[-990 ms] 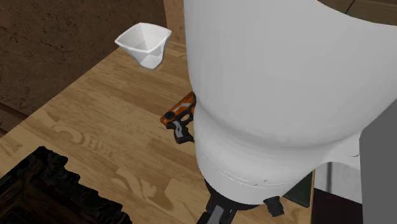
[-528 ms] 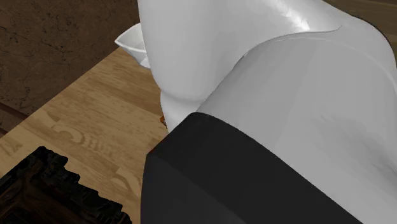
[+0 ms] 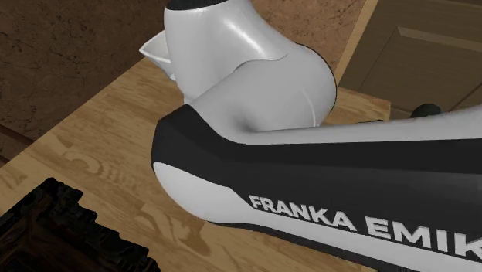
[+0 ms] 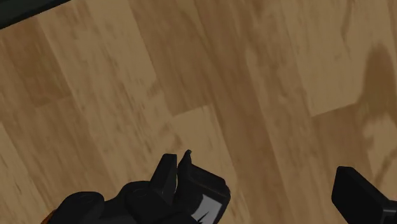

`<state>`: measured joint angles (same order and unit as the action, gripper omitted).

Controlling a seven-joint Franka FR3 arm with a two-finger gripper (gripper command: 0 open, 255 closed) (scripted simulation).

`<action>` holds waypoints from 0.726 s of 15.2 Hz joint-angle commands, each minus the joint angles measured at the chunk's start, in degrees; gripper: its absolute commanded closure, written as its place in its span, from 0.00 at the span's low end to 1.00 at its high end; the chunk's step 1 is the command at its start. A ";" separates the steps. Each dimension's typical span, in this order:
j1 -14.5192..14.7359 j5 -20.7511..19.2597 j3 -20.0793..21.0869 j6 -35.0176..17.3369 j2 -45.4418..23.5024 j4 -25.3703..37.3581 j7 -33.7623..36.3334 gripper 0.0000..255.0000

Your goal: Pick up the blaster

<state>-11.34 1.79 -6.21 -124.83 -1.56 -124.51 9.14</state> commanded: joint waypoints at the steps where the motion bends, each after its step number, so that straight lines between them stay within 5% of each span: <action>1: -0.67 0.29 -0.65 -1.55 -4.35 3.21 0.58 0.00; 6: -2.47 1.39 -2.14 -3.97 -13.86 11.11 1.88 0.00; 11: -2.60 1.80 -2.00 -6.62 -15.69 10.27 1.62 0.00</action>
<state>-13.85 3.47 -8.21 -130.70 -16.86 -113.89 10.90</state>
